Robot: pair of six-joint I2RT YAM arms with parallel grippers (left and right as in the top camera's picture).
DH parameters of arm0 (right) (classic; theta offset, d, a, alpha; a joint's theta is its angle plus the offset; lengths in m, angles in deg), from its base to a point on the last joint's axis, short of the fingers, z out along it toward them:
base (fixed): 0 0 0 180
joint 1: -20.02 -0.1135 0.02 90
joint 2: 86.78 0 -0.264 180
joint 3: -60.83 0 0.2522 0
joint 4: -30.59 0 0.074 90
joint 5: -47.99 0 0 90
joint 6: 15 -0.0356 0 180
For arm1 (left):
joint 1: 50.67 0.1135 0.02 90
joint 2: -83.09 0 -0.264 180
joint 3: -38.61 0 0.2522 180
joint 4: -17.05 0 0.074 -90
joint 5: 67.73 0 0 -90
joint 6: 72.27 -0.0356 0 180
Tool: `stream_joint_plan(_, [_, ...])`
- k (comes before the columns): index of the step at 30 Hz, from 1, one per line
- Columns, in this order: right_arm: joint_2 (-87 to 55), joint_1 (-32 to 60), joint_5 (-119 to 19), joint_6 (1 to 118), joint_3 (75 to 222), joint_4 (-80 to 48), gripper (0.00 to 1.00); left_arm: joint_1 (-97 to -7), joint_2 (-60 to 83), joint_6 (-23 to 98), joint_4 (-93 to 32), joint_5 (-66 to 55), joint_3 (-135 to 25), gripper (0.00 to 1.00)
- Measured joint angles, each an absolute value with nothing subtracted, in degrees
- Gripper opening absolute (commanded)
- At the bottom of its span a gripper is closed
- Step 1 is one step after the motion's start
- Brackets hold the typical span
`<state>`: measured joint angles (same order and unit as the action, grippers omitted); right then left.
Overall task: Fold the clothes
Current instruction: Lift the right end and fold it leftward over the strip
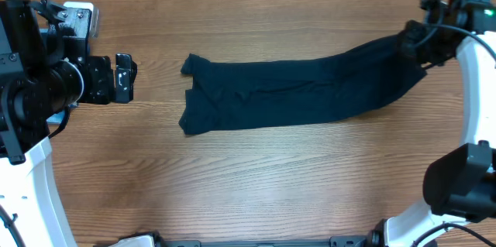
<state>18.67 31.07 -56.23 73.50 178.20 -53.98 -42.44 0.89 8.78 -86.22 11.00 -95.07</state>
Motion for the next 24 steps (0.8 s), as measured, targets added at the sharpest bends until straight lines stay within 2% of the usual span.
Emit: stream_joint_plan(24, [18.8, 1.4, -56.8, 63.9, 178.2, -48.1, 0.04, -42.4, 0.8, 8.8, -86.2, 11.0, -95.1, 1.0])
